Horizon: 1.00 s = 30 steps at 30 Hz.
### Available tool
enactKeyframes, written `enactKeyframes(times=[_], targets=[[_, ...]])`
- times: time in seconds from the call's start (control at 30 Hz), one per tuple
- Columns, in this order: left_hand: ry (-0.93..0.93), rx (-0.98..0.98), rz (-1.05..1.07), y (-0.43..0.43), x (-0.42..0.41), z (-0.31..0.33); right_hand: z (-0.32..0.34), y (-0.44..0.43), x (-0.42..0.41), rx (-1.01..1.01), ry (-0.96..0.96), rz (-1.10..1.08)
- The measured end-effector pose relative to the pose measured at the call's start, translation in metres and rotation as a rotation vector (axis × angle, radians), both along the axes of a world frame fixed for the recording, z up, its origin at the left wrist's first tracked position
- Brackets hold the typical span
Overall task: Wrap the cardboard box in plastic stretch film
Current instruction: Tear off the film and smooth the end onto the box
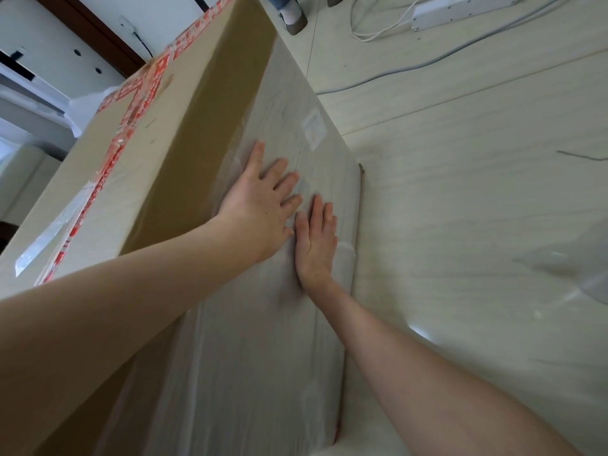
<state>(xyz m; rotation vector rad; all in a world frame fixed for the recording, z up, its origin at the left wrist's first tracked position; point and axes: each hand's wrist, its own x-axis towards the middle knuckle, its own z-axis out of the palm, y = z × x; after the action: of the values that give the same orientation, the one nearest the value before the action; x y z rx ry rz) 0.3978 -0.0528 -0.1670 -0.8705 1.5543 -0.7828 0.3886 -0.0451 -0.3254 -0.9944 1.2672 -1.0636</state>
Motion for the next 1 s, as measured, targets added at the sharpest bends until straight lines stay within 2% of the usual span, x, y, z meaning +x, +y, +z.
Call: enactKeyframes(times=[0.23,0.33,0.43,0.53,0.83,1.0], targets=[[0.034,-0.018,0.054,-0.003,-0.016,-0.002,-0.016,-0.007,-0.02,-0.084,-0.029,-0.008],[0.033,-0.037,0.048,-0.006,-0.027,-0.011,-0.035,-0.018,-0.036,0.02,0.027,-0.055],[0.076,0.056,0.057,-0.002,-0.036,-0.034,-0.054,-0.014,-0.041,0.075,0.08,-0.011],[0.097,0.149,0.093,0.004,-0.029,-0.049,-0.066,-0.005,-0.032,0.092,0.048,0.066],[0.051,0.143,0.035,0.0,-0.004,-0.059,-0.074,-0.011,-0.008,0.147,0.105,0.009],[0.051,0.134,0.053,0.002,-0.005,-0.059,-0.077,-0.013,-0.008,0.164,0.109,0.046]])
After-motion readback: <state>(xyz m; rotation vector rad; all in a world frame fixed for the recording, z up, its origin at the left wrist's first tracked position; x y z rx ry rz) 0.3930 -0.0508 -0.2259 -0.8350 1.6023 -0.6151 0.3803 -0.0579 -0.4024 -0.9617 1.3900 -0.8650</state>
